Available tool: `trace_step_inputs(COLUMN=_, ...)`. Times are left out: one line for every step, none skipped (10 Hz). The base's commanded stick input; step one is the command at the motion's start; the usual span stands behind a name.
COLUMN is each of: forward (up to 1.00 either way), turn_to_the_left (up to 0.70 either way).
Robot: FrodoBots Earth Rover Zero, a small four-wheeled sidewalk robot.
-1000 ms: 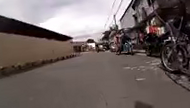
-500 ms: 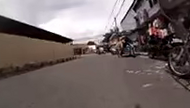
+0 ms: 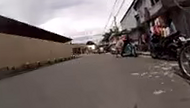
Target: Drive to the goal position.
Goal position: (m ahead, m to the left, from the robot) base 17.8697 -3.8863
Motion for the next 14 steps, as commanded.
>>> trace_step_inputs(forward=0.7, turn_to_the_left=0.0)
trace_step_inputs(forward=0.7, turn_to_the_left=-0.1)
trace_step_inputs(forward=0.7, turn_to_the_left=-0.17)
trace_step_inputs(forward=0.7, turn_to_the_left=-0.23)
trace_step_inputs(forward=0.7, turn_to_the_left=-0.3)
trace_step_inputs(forward=0.7, turn_to_the_left=-0.25)
trace_step_inputs(forward=0.7, turn_to_the_left=0.0)
trace_step_inputs(forward=0.7, turn_to_the_left=0.0)
trace_step_inputs(forward=0.7, turn_to_the_left=0.0)
trace_step_inputs(forward=0.7, turn_to_the_left=0.0)
trace_step_inputs(forward=0.7, turn_to_the_left=0.0)
trace_step_inputs(forward=0.7, turn_to_the_left=0.0)
trace_step_inputs(forward=0.7, turn_to_the_left=0.0)
trace_step_inputs(forward=0.7, turn_to_the_left=0.0)
